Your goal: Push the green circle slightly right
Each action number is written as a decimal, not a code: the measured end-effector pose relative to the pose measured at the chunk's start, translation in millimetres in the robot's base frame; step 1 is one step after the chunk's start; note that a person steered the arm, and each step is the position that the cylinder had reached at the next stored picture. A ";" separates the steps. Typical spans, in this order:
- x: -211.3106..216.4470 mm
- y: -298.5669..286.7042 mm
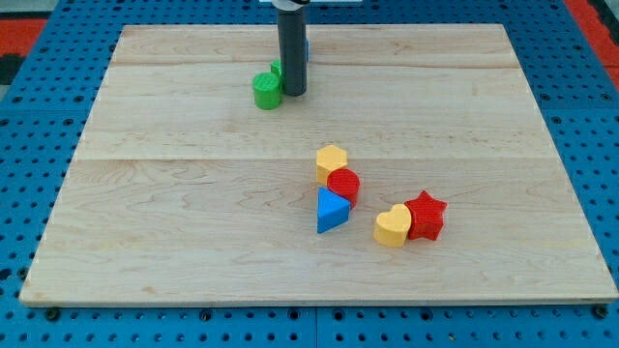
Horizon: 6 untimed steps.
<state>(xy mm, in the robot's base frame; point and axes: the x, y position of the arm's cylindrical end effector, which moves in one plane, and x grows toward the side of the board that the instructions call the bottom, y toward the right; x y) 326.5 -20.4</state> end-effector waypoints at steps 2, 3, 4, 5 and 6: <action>26.9 12.8; 63.2 -37.0; 16.5 -82.1; -12.3 -66.1; -4.6 -43.1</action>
